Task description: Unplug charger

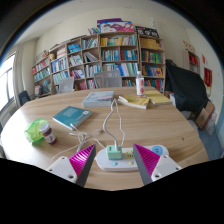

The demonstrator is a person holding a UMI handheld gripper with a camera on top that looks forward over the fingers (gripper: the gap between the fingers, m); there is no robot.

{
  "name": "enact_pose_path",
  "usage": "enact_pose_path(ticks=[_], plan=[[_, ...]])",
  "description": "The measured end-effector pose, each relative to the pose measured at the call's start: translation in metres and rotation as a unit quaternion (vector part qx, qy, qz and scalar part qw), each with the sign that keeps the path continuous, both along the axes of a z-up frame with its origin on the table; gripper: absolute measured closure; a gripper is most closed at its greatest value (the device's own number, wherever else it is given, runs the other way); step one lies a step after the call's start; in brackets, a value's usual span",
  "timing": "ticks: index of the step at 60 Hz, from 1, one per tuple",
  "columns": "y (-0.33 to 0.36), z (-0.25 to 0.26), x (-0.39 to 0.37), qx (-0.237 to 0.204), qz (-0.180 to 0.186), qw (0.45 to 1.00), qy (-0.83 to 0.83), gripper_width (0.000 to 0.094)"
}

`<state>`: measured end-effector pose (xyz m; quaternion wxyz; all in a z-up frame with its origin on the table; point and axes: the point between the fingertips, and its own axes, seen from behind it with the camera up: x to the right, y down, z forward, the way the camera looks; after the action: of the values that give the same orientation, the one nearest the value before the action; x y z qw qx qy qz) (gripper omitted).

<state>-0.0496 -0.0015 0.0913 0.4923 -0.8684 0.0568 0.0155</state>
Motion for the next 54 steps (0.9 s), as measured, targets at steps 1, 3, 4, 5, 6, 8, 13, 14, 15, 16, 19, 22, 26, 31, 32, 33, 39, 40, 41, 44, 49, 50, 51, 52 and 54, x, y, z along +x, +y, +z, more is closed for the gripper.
enact_pose_path(ticks=[1,3,4,5,6,8,13,14,15,16,19,22,26,31,32,33,39,40,41,44,49,50,51,52,54], plan=[[0.003,-0.003,0.001,0.000,0.001,1.000,-0.001,0.0158],[0.010,-0.009,0.001,-0.002,0.004,1.000,-0.001,0.0178],[0.013,-0.014,0.001,-0.002,0.006,1.000,0.000,0.0187],[0.015,-0.017,0.001,-0.004,0.008,1.000,0.001,0.0195],[0.018,-0.022,0.001,-0.007,0.009,1.000,0.001,0.0200],[0.023,-0.031,0.000,-0.013,0.010,1.000,0.000,0.0206],[0.032,-0.045,0.003,-0.017,0.011,1.000,-0.019,0.0259],[0.034,-0.046,0.004,-0.016,0.011,1.000,-0.025,0.0285],[0.032,-0.045,0.005,-0.015,0.012,0.999,-0.030,0.0317],[0.034,-0.046,0.004,-0.013,0.015,0.999,-0.035,0.0365],[0.039,-0.052,0.000,-0.014,0.023,0.998,-0.048,0.0588],[0.040,-0.052,0.001,-0.010,0.023,0.998,-0.061,0.0608],[0.040,-0.053,0.002,-0.017,0.016,0.999,-0.049,0.0642],[0.041,-0.054,0.002,-0.034,0.018,0.998,-0.048,0.0687],[0.041,-0.054,0.002,-0.036,0.018,0.998,-0.050,0.0688],[0.041,-0.054,0.002,-0.038,0.018,0.998,-0.048,0.0699],[0.039,-0.056,0.001,-0.075,0.017,0.997,-0.031,0.0704],[0.039,-0.055,0.002,-0.084,0.016,0.996,-0.026,0.0703],[0.040,-0.052,0.001,-0.081,0.013,0.996,-0.022,0.0703],[0.047,-0.018,0.006,-0.042,0.003,0.999,-0.024,0.0701],[0.062,0.060,0.017,0.030,-0.009,0.997,-0.071,0.0702],[0.063,0.072,0.013,0.036,-0.008,0.997,-0.068,0.0703],[0.063,0.082,0.011,0.041,-0.007,0.997,-0.062,0.0704],[0.061,0.091,0.011,0.046,-0.007,0.997,-0.058,0.0701],[0.058,0.106,0.012,0.051,-0.012,0.997,-0.055,0.0703]])
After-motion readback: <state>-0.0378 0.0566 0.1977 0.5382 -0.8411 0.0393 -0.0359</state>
